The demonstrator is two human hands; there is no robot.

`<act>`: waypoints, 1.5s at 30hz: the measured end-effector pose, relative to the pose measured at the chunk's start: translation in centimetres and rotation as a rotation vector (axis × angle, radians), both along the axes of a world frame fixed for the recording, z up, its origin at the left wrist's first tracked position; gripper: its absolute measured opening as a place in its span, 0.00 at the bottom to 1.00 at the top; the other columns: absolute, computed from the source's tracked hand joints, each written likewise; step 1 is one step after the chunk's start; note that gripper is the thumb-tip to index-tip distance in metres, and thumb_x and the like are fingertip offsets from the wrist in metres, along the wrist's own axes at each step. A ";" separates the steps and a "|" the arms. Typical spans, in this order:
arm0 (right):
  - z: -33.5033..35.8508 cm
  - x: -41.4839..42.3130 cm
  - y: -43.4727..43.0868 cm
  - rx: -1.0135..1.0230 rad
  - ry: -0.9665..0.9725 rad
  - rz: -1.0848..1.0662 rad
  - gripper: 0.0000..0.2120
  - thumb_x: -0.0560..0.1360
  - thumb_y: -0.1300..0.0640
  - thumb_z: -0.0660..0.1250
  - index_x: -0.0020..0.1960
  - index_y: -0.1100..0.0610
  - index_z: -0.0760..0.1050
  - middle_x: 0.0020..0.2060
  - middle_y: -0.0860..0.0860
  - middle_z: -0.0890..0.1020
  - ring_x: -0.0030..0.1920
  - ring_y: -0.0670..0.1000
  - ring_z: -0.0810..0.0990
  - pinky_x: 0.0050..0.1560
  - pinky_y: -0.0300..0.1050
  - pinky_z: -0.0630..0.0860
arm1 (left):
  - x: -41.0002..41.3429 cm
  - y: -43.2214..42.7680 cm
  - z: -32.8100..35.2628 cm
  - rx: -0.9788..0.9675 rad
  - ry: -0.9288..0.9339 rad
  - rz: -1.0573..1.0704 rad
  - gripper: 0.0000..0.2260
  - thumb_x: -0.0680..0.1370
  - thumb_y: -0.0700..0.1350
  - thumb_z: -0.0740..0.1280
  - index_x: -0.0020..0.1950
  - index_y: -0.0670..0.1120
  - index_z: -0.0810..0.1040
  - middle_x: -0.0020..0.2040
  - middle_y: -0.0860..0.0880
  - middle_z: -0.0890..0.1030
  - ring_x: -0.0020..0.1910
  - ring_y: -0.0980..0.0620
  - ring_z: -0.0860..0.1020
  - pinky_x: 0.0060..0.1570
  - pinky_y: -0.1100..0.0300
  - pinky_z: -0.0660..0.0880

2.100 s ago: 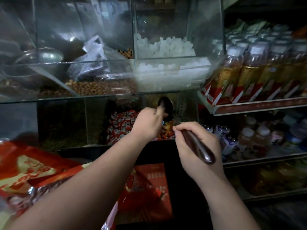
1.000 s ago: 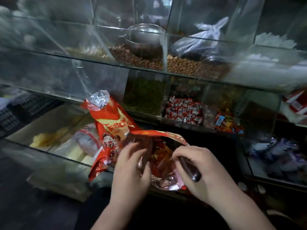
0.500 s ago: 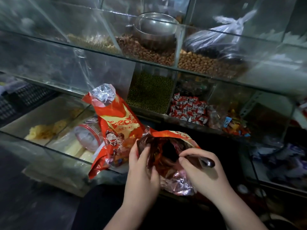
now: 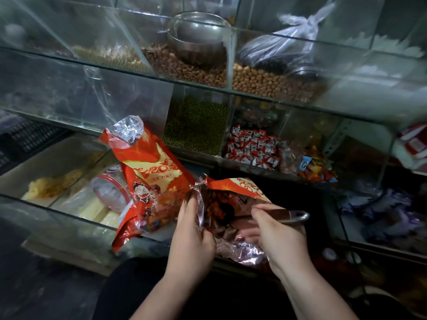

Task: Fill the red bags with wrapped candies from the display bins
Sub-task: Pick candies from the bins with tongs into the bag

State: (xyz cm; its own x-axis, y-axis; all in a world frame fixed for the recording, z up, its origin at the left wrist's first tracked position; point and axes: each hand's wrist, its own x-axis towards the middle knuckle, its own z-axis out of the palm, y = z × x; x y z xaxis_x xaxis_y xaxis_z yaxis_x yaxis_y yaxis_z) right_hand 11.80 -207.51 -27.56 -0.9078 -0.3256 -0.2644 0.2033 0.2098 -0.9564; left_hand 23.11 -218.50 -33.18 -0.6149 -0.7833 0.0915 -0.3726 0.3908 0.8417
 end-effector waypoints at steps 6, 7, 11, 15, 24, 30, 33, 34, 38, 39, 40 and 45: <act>-1.2 0.6 0.4 -0.227 -0.107 -0.100 0.06 0.82 0.63 0.67 0.51 0.56 0.83 0.39 0.52 0.89 0.40 0.55 0.90 0.34 0.40 0.83 | -0.1 0.0 0.7 -0.034 0.017 -0.015 0.35 0.77 0.38 0.64 0.81 0.51 0.54 0.80 0.53 0.57 0.76 0.62 0.55 0.68 0.74 0.50; -1.2 0.7 0.6 -0.232 -0.101 -0.107 0.06 0.82 0.63 0.67 0.50 0.56 0.83 0.39 0.54 0.89 0.40 0.56 0.90 0.34 0.40 0.83 | 0.0 -0.1 0.8 -0.033 0.013 -0.015 0.34 0.77 0.38 0.64 0.81 0.51 0.55 0.80 0.53 0.58 0.77 0.60 0.56 0.69 0.71 0.53; -0.7 0.3 1.7 -0.252 -0.127 -0.173 0.08 0.81 0.65 0.67 0.48 0.58 0.83 0.36 0.59 0.88 0.35 0.59 0.89 0.30 0.43 0.84 | -0.2 -0.3 1.5 -0.054 0.041 -0.021 0.34 0.76 0.38 0.64 0.80 0.53 0.57 0.73 0.62 0.62 0.70 0.73 0.58 0.61 0.83 0.51; 0.3 0.0 2.7 -0.297 -0.180 -0.197 0.07 0.82 0.66 0.65 0.48 0.61 0.82 0.36 0.63 0.87 0.33 0.60 0.88 0.29 0.45 0.84 | -0.3 -0.6 1.9 -0.038 0.011 -0.020 0.33 0.77 0.39 0.64 0.80 0.53 0.56 0.74 0.61 0.62 0.72 0.71 0.58 0.70 0.73 0.58; 1.1 0.2 4.1 -0.297 -0.056 -0.200 0.13 0.82 0.63 0.66 0.44 0.54 0.85 0.36 0.57 0.88 0.38 0.57 0.89 0.32 0.40 0.82 | -0.2 -0.2 2.2 -0.091 0.019 -0.022 0.33 0.77 0.44 0.69 0.79 0.52 0.59 0.79 0.53 0.58 0.78 0.59 0.52 0.76 0.54 0.57; 2.1 0.6 5.0 -0.322 -0.106 -0.209 0.11 0.82 0.64 0.66 0.45 0.56 0.84 0.37 0.58 0.88 0.36 0.59 0.89 0.30 0.41 0.82 | 0.1 1.8 4.1 -0.493 0.305 0.011 0.23 0.72 0.43 0.69 0.68 0.46 0.73 0.73 0.47 0.66 0.76 0.51 0.61 0.74 0.57 0.58; 3.0 0.8 5.7 -0.315 -0.116 -0.202 0.07 0.82 0.64 0.66 0.49 0.58 0.83 0.37 0.59 0.88 0.36 0.59 0.89 0.29 0.41 0.82 | -1.1 2.7 3.7 -0.469 0.173 -0.159 0.20 0.75 0.49 0.69 0.66 0.46 0.75 0.68 0.53 0.70 0.71 0.54 0.67 0.72 0.56 0.64; 3.5 1.0 6.0 -0.314 -0.126 -0.182 0.07 0.82 0.64 0.66 0.49 0.58 0.83 0.37 0.58 0.88 0.35 0.59 0.89 0.29 0.41 0.82 | -1.6 2.8 3.6 -0.414 0.073 -0.155 0.22 0.76 0.53 0.68 0.68 0.47 0.74 0.69 0.52 0.70 0.72 0.53 0.65 0.73 0.55 0.63; 5.3 1.3 7.7 -0.299 -0.173 -0.125 0.09 0.82 0.65 0.66 0.48 0.58 0.83 0.36 0.60 0.88 0.35 0.60 0.89 0.27 0.42 0.82 | -3.4 1.9 3.2 -0.412 -0.200 -0.152 0.30 0.77 0.66 0.58 0.70 0.47 0.70 0.70 0.48 0.70 0.74 0.47 0.62 0.75 0.48 0.61; 5.8 1.1 8.3 -0.294 -0.201 -0.106 0.08 0.82 0.66 0.66 0.47 0.59 0.83 0.35 0.60 0.88 0.35 0.61 0.89 0.26 0.43 0.82 | -3.5 1.6 3.2 -0.416 -0.211 -0.162 0.31 0.76 0.67 0.56 0.71 0.47 0.70 0.71 0.47 0.70 0.74 0.47 0.63 0.74 0.47 0.61; 6.2 0.9 8.9 -0.291 -0.251 -0.075 0.08 0.81 0.67 0.66 0.47 0.61 0.82 0.35 0.62 0.87 0.35 0.63 0.88 0.26 0.45 0.82 | -3.4 1.4 3.3 -0.410 -0.202 -0.170 0.32 0.76 0.67 0.55 0.72 0.47 0.69 0.70 0.48 0.71 0.73 0.47 0.64 0.74 0.46 0.61; 7.9 0.5 10.3 -0.238 -0.298 0.046 0.10 0.81 0.70 0.64 0.45 0.63 0.82 0.32 0.68 0.85 0.32 0.65 0.87 0.24 0.47 0.81 | -2.0 1.7 3.6 -0.438 -0.070 -0.185 0.30 0.78 0.67 0.58 0.71 0.48 0.72 0.68 0.53 0.72 0.70 0.54 0.67 0.71 0.58 0.63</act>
